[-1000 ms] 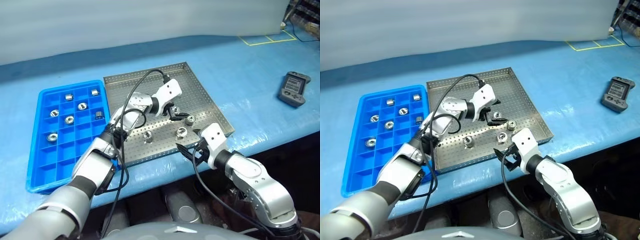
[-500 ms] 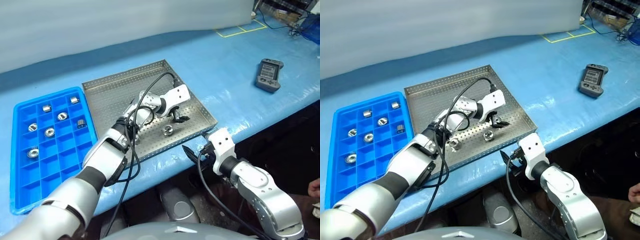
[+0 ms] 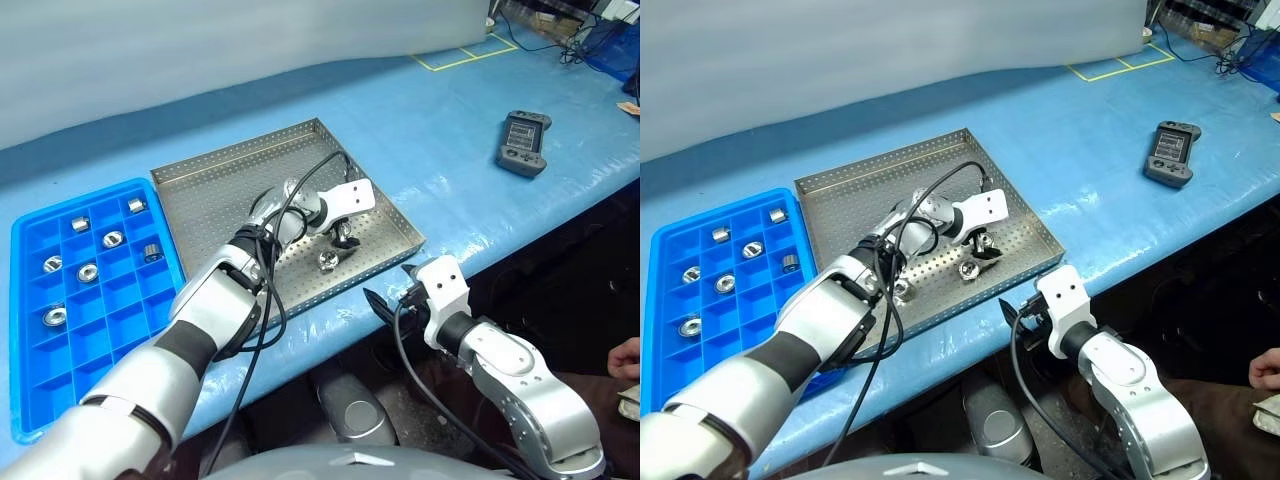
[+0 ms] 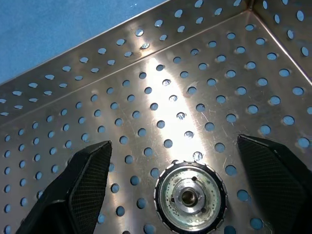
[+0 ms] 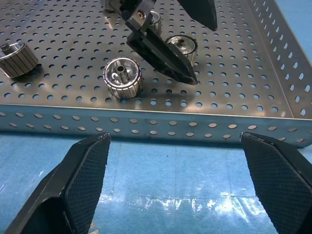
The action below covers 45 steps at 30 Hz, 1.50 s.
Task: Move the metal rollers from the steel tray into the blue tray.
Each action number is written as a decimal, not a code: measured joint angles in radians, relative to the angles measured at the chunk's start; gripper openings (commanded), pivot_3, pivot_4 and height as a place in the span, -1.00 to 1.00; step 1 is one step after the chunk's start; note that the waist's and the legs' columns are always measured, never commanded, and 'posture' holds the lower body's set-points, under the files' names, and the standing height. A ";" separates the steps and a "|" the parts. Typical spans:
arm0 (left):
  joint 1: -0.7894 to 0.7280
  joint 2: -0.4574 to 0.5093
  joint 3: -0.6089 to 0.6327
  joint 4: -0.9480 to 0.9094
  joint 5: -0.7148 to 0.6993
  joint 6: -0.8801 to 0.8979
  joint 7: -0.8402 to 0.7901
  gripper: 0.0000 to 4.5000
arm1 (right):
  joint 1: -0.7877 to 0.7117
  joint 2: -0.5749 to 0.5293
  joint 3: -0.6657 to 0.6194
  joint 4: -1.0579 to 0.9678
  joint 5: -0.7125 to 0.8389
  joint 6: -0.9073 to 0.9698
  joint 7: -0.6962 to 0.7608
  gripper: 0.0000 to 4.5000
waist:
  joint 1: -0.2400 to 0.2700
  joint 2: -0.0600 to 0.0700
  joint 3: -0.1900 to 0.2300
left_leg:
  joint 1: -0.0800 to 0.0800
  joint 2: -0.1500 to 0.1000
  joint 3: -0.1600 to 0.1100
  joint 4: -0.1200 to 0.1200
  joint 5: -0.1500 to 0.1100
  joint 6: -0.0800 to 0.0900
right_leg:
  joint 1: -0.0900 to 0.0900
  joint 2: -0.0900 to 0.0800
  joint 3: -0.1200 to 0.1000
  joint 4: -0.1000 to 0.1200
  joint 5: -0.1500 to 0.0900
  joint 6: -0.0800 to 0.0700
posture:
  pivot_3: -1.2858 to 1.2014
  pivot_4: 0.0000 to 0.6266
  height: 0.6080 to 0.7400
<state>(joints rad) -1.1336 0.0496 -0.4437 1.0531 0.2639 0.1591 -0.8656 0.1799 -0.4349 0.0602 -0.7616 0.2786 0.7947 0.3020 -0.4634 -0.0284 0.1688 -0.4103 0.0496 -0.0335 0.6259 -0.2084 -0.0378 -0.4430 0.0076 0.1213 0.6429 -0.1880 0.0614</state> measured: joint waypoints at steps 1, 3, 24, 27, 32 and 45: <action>0.000 0.000 0.000 0.008 0.002 0.001 -0.001 0.99 | 0.000 0.001 0.002 0.000 0.000 0.000 0.000 1.00 | 0.000 0.000 0.000 | 0.000 0.000 0.000 0.000 0.000 0.000 | 0.000 0.000 0.000 0.000 0.000 0.000 | -0.30 -0.52 1.00; 0.000 0.000 0.001 0.015 0.007 0.001 0.001 0.99 | -0.001 0.002 0.002 0.000 -0.001 -0.001 0.000 1.00 | 0.000 0.000 0.000 | 0.000 0.000 0.000 0.000 0.000 0.000 | 0.000 0.000 0.000 0.000 0.000 0.000 | -0.30 -0.52 1.00; 0.031 -0.005 0.297 -0.199 -0.212 0.001 0.099 -0.23 | -0.109 0.011 0.039 0.044 -0.006 -0.006 0.011 1.00 | 0.017 -0.001 0.002 | -0.001 -0.001 0.001 -0.001 0.000 0.000 | 0.000 0.000 0.001 0.000 0.001 0.002 | -0.21 -0.52 1.00; 0.146 0.002 0.399 -0.469 -0.290 0.010 0.198 -0.23 | -0.165 0.011 0.069 0.072 -0.006 -0.006 0.031 1.00 | 0.021 0.000 0.001 | 0.001 0.000 0.001 -0.003 0.000 0.000 | 0.000 0.001 0.003 0.001 0.004 0.007 | -0.18 -0.52 1.00; 0.402 0.070 0.468 -0.890 -0.319 0.150 0.341 -0.23 | -0.274 0.020 0.115 0.129 -0.005 -0.014 0.072 1.00 | 0.058 0.000 0.002 | 0.003 0.000 0.001 -0.003 0.001 0.002 | 0.000 0.002 0.003 0.003 0.004 0.008 | -0.12 -0.52 1.00; 0.913 0.269 0.651 -1.600 -0.292 0.506 0.552 -0.23 | -0.470 0.097 0.303 0.302 -0.024 -0.112 0.200 1.00 | 0.251 -0.001 0.002 | 0.001 -0.002 -0.003 0.003 0.001 0.002 | -0.001 0.000 -0.001 0.000 0.004 0.008 | 0.00 -0.52 1.00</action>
<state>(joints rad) -0.2207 0.3183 0.2073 -0.5468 -0.0286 0.6654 -0.3133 -0.2897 -0.3376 0.3632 -0.4592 0.2549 0.6822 0.5024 -0.2126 -0.0294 0.1703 -0.4094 0.0481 -0.0363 0.6285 -0.2074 -0.0354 -0.4441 0.0075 0.1205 0.6432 -0.1835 0.0691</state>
